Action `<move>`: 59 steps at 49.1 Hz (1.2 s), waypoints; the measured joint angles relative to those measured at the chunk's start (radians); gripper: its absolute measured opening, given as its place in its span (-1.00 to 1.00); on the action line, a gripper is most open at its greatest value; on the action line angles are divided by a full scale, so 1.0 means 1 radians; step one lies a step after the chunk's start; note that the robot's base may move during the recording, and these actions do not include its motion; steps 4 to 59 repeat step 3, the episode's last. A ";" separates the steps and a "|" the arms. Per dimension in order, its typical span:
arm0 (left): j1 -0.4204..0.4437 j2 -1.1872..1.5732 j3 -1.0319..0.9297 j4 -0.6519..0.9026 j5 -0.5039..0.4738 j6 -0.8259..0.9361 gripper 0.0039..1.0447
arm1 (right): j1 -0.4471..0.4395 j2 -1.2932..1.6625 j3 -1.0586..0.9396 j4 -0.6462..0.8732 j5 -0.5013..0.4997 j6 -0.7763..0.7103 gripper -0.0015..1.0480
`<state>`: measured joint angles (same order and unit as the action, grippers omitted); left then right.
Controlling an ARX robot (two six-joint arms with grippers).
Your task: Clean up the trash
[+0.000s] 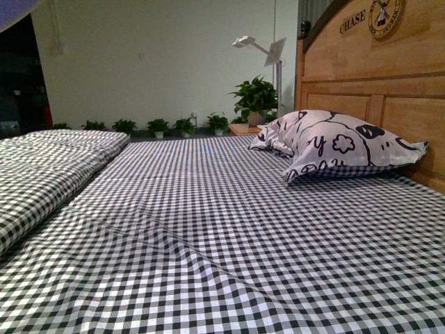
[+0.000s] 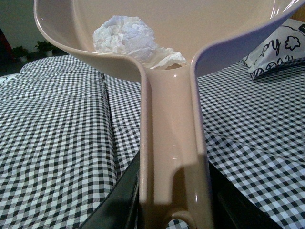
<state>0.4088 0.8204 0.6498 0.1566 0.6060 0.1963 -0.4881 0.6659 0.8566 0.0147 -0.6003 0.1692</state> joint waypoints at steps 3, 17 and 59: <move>0.000 0.000 0.000 0.000 0.000 0.000 -0.48 | 0.000 0.000 0.000 0.000 0.000 0.000 -0.61; 0.000 0.000 0.000 0.000 0.000 0.000 -0.48 | 0.000 0.000 0.000 0.000 0.000 0.000 -0.61; 0.000 0.000 0.000 0.000 0.000 0.000 -0.48 | 0.000 0.000 0.000 0.000 0.000 0.000 -0.61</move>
